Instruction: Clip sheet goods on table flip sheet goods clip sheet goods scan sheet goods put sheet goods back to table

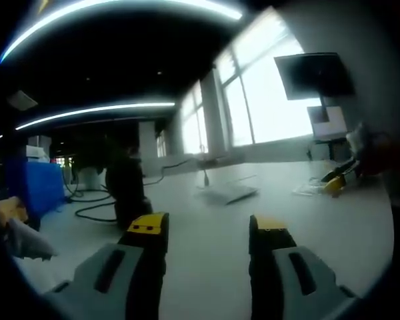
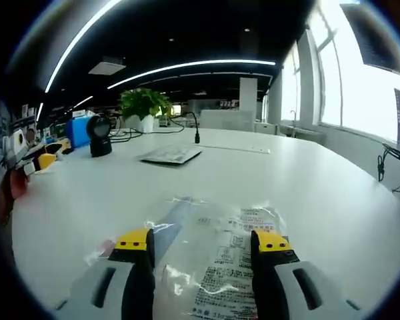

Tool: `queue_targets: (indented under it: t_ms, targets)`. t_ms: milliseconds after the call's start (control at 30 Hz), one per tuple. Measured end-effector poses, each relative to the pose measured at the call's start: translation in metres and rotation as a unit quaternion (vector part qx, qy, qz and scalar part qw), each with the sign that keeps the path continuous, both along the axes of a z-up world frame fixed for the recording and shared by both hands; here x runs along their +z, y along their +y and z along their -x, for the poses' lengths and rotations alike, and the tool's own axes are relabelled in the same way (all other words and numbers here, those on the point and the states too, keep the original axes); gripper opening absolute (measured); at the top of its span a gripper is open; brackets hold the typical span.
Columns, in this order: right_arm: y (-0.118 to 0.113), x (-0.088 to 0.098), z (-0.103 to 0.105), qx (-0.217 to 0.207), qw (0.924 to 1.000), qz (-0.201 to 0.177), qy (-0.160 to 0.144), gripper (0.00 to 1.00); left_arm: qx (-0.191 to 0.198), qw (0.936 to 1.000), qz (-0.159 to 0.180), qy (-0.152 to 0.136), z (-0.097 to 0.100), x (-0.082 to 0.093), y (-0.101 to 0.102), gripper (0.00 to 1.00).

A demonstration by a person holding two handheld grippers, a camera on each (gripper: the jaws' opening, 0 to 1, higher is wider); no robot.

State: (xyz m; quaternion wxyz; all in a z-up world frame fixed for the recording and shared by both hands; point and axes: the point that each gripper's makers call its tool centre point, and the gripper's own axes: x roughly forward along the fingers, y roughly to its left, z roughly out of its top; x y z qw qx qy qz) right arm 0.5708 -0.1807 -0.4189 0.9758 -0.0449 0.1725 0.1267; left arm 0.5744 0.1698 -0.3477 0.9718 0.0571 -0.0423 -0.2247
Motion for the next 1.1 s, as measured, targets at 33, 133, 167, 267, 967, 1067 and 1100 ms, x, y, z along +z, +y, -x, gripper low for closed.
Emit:
queue_targets:
  t_ms: [33, 133, 167, 267, 967, 1067, 1100]
  targets:
    - [0.0, 0.0, 0.0, 0.0, 1.0, 0.0, 0.0, 0.53, 0.0, 1.0, 0.0, 0.0, 0.0, 0.0, 0.0, 0.41]
    - [0.001, 0.001, 0.0, 0.006, 1.0, -0.003, 0.003, 0.55, 0.0, 1.0, 0.001, 0.0, 0.0, 0.0, 0.001, 0.41]
    - [0.001, 0.002, 0.0, 0.006, 0.9999, -0.009, 0.004, 0.55, 0.0, 1.0, 0.001, 0.0, 0.0, 0.0, 0.001, 0.41]
    - [0.005, 0.016, -0.002, 0.01, 0.9983, -0.057, -0.011, 0.55, 0.0, 1.0, 0.0, 0.001, -0.001, 0.0, 0.001, 0.41]
    - [-0.067, 0.054, -0.046, 0.061, 0.9944, 0.086, -0.011, 0.46, 0.002, 1.0, -0.003, 0.004, -0.001, -0.002, -0.001, 0.4]
    - [-0.078, 0.047, -0.052, 0.058, 0.9947, 0.085, 0.004, 0.45, 0.002, 1.0, -0.003, 0.004, -0.001, -0.002, -0.001, 0.4]
    - [-0.081, 0.046, -0.055, 0.059, 0.9947, 0.085, 0.005, 0.45, 0.003, 1.0, -0.003, 0.004, -0.001, -0.002, -0.001, 0.4]
